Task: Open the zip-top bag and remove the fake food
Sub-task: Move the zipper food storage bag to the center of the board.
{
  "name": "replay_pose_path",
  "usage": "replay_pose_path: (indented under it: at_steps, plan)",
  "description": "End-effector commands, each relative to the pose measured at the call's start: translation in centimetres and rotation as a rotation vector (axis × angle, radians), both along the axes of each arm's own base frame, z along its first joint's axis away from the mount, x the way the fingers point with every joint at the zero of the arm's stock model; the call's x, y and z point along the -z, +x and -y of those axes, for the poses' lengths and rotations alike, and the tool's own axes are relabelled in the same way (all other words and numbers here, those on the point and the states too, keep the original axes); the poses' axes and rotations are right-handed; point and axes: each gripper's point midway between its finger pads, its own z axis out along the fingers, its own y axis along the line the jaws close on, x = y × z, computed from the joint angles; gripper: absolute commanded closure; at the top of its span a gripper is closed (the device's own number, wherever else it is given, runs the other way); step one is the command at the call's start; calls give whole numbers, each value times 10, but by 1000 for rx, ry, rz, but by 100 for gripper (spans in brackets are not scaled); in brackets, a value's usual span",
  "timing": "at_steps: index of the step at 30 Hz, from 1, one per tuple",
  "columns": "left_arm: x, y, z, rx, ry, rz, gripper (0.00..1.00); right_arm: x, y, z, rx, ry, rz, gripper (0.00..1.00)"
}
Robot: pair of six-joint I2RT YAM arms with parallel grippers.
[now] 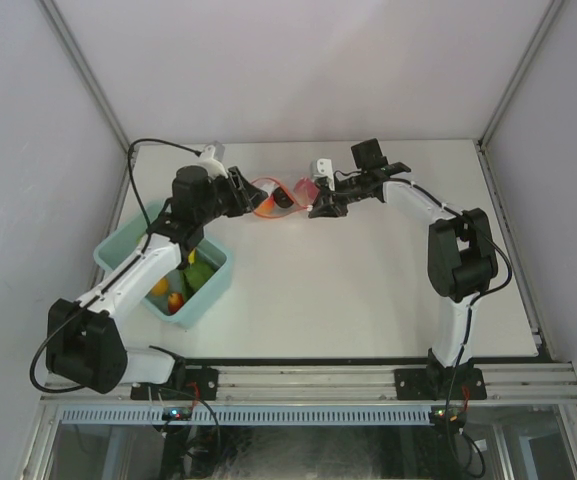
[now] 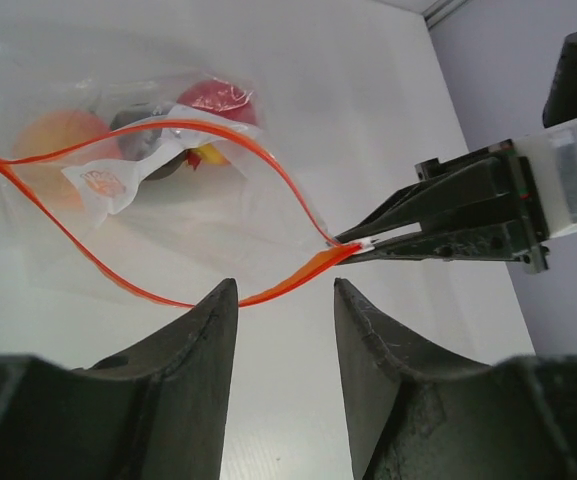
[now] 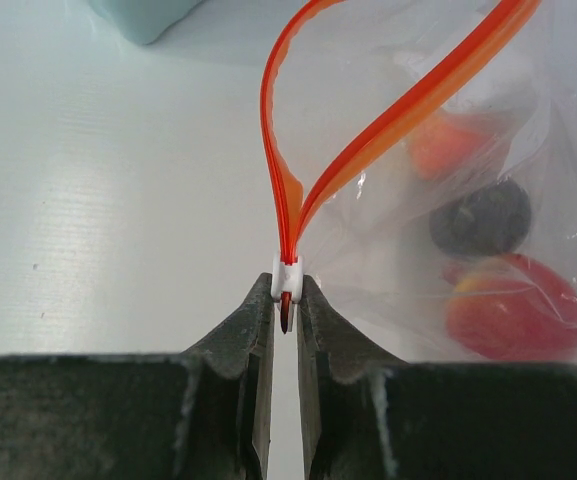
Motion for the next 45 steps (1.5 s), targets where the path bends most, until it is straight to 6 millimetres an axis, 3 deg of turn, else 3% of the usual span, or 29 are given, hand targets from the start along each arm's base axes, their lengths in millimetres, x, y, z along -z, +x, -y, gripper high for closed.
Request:
replay_pose_path:
  at_steps: [1,5,10,15,21,26,31,35,39,45]
  plan:
    - [13,-4,1,20,20,-35,54,-39,-19,-6,-103,77,77,100]
    - [19,-2,-2,6,38,-49,59,-41,-29,-8,-159,94,78,100]
    - [30,3,-3,-12,55,-92,77,-44,-37,-10,-198,101,76,100]
    - [36,5,-6,-35,72,-115,82,-45,-41,-11,-217,110,76,100]
    - [49,11,-1,-22,95,-159,82,-50,-52,-12,-255,143,60,69]
    - [62,15,8,-1,120,-186,82,-58,-52,-1,-197,103,87,55]
    - [57,13,8,1,140,-158,80,-71,-17,14,86,34,106,49]
    - [50,14,8,13,161,-135,75,-101,15,23,334,86,68,47]
    - [53,15,14,39,151,-136,74,-102,38,26,510,139,-62,45]
    - [61,4,38,111,145,-120,73,-104,79,15,700,210,-205,40]
